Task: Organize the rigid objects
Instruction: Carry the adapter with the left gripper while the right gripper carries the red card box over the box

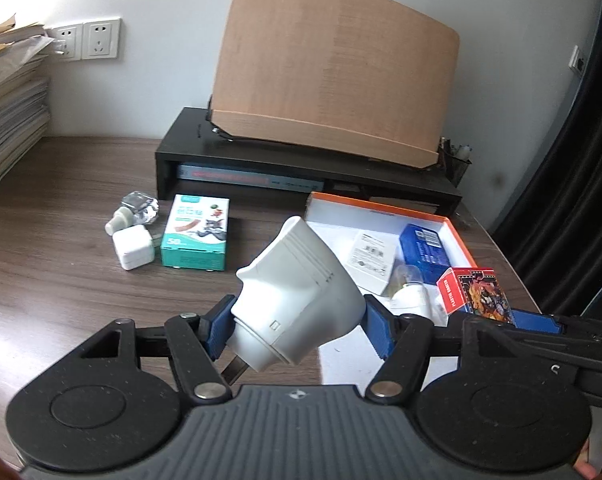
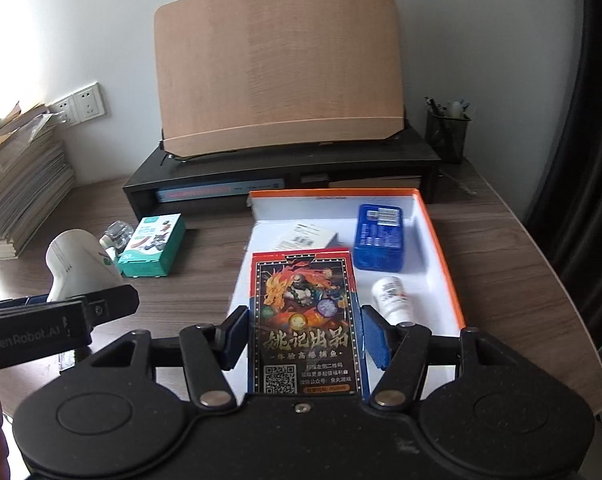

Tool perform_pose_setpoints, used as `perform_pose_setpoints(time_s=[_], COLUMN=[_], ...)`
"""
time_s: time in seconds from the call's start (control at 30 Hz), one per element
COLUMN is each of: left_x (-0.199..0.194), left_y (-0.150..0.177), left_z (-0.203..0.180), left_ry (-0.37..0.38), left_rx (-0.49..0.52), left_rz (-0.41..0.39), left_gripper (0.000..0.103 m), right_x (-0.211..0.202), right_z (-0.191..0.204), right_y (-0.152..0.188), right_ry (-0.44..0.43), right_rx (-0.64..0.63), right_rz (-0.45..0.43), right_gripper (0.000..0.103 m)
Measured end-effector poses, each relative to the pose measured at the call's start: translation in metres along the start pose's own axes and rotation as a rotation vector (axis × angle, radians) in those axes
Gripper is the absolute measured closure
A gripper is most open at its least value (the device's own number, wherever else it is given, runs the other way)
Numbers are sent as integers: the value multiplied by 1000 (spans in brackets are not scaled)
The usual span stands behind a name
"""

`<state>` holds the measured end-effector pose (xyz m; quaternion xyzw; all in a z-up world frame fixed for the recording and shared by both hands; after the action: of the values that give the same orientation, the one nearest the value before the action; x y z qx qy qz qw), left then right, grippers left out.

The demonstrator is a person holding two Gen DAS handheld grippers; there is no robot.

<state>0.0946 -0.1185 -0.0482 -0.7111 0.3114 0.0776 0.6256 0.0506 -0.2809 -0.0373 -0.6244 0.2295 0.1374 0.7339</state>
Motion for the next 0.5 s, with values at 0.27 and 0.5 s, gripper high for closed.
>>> perform_pose_setpoints(time_s=[0.27, 0.5], left_x=[5, 8], left_y=[13, 19], left_z=[-46, -64], left_ry=[41, 54], left_rx=[27, 64], left_rz=[20, 39], left_gripper=[36, 36], right_x=[-21, -19], right_z=[-41, -54], right_y=[2, 4], right_ry=[34, 25], right_rx=[32, 71], right_rz=[-24, -30], right_gripper=[31, 31])
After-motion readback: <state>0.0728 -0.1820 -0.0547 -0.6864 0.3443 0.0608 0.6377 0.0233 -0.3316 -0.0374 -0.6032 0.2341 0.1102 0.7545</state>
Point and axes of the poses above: each gripper's, at about its wrist camera, not at the fingertips, and x roughly the way its jaws point, z to its left, y to its underside, the point moved 9 cm from there along x, roughly the way its jaws point, and after that the axes turned 9 degrees about -z, right-handed, at the moved point
